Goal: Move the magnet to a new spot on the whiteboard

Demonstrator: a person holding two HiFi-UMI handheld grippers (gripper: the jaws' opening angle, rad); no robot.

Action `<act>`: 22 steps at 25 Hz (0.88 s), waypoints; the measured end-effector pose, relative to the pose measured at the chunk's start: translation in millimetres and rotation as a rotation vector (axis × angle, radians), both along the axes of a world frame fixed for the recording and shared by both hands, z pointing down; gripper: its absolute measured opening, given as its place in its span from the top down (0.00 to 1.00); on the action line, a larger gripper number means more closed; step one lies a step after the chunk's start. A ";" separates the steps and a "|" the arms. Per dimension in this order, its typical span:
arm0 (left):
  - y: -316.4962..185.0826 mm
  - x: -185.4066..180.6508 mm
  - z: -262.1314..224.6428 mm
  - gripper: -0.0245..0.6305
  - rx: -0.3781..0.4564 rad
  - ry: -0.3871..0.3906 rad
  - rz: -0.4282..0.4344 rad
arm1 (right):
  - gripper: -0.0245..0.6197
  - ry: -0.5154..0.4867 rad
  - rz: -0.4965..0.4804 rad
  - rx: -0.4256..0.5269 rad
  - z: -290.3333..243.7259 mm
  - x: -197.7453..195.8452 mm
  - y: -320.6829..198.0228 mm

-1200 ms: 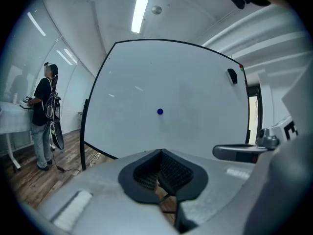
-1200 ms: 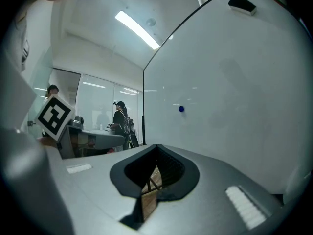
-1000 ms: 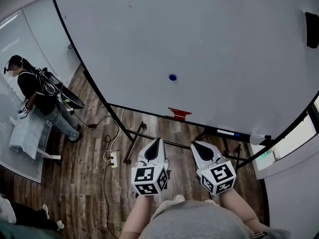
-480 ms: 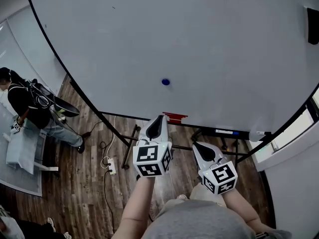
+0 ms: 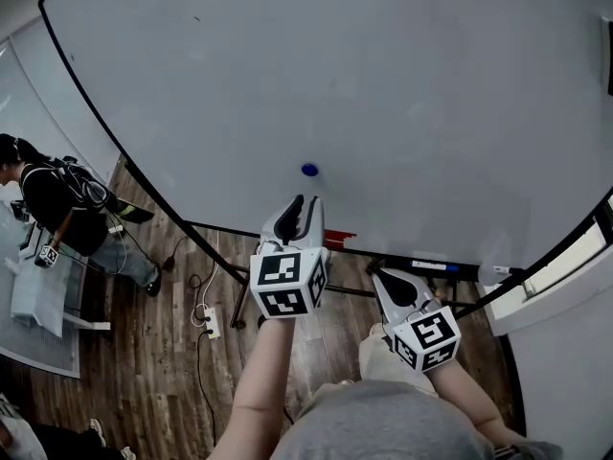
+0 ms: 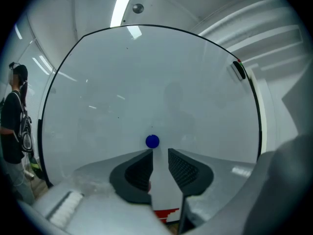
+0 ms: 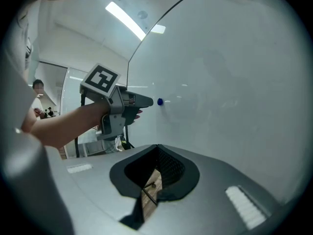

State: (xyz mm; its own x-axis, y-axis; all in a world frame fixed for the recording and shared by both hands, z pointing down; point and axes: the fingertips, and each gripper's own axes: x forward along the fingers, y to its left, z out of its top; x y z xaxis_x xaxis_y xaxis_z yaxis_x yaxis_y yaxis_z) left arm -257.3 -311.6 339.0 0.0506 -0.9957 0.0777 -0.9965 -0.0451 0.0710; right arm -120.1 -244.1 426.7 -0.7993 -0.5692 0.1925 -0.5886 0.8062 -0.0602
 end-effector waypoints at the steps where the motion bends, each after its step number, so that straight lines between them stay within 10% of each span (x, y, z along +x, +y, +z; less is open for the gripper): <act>1: -4.7 -1.9 -1.1 0.80 0.001 -0.004 -0.006 | 0.96 -0.002 -0.004 0.002 -0.8 -1.5 -4.5; 22: -54.3 -12.8 -8.2 0.74 0.014 -0.035 -0.049 | 0.96 -0.005 -0.043 -0.029 16.9 -13.6 -41.8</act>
